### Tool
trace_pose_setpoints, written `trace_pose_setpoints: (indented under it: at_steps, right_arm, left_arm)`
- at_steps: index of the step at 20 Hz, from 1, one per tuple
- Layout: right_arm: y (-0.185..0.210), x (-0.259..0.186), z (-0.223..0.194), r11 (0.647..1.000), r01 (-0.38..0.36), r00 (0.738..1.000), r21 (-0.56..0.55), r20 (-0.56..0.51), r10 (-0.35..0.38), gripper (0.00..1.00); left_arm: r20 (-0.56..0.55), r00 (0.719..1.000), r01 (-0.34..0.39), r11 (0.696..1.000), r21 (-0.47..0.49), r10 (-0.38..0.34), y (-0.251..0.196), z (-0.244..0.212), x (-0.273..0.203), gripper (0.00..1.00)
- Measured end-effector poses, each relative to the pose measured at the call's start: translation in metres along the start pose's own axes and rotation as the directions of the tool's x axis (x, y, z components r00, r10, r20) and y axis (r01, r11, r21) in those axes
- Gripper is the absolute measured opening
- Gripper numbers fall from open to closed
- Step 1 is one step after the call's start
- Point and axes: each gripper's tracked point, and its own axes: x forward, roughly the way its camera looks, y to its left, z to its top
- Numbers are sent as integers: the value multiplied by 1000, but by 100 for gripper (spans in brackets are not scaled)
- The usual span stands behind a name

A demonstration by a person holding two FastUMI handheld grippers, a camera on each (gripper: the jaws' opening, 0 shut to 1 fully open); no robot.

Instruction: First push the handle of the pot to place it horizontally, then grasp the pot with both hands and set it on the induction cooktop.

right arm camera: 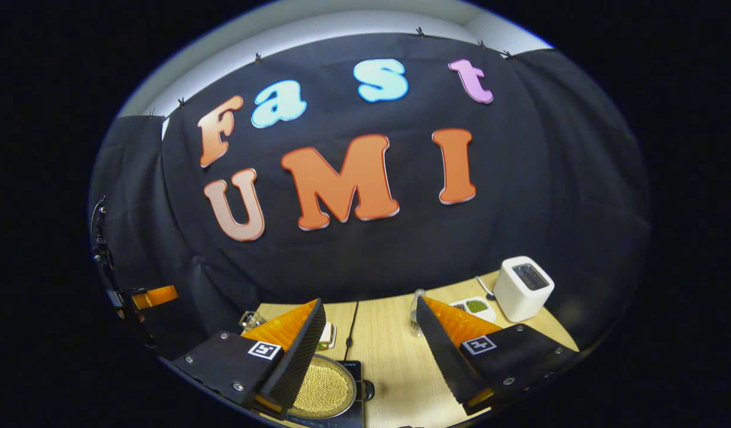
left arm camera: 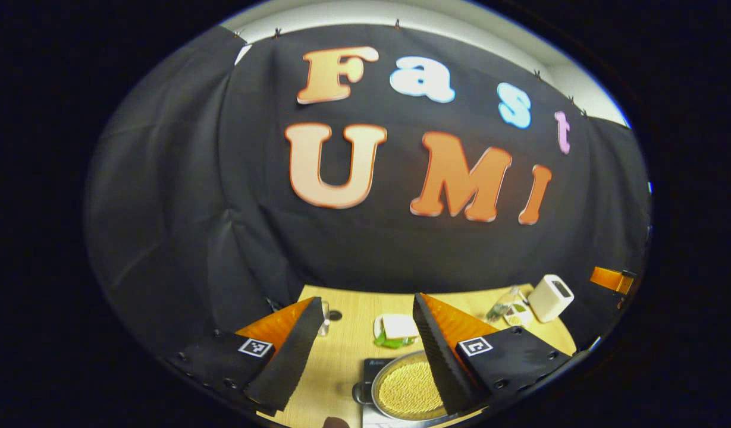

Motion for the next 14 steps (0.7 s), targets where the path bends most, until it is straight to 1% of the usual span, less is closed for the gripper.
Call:
trace_pose_setpoints:
  at_steps: [2, 4, 5, 8, 11, 12, 14]
  right_arm:
    - [3, -27, 44, 1000, -12, 996, -26, 87, 14, 95]
    - [11, -55, 82, 998, -34, 987, -47, 155, 41, 94]
    - [14, -67, 96, 997, -38, 982, -62, 183, 49, 95]
    - [21, -103, 138, 991, -39, 963, -124, 259, 71, 95]
    - [28, -131, 179, 981, -18, 932, -194, 353, 87, 95]
    - [29, -139, 193, 976, -1, 920, -216, 382, 86, 95]
    - [20, -153, 216, 975, 50, 896, -218, 442, 53, 95]
  left_arm:
    - [100, 995, 5, 1000, -8, -4, -2, 50, -23, 97]
    - [188, 982, 6, 1000, 3, -6, -7, 98, -55, 97]
    - [226, 974, -3, 1000, 15, 0, -2, 106, -70, 97]
    - [321, 947, -17, 1000, 24, 9, 4, 153, -105, 97]
    - [427, 904, -30, 999, 44, 8, 8, 191, -136, 97]
    - [447, 894, -28, 998, 55, 1, 7, 197, -147, 97]
    - [465, 885, -34, 998, 59, 2, 5, 203, -158, 97]
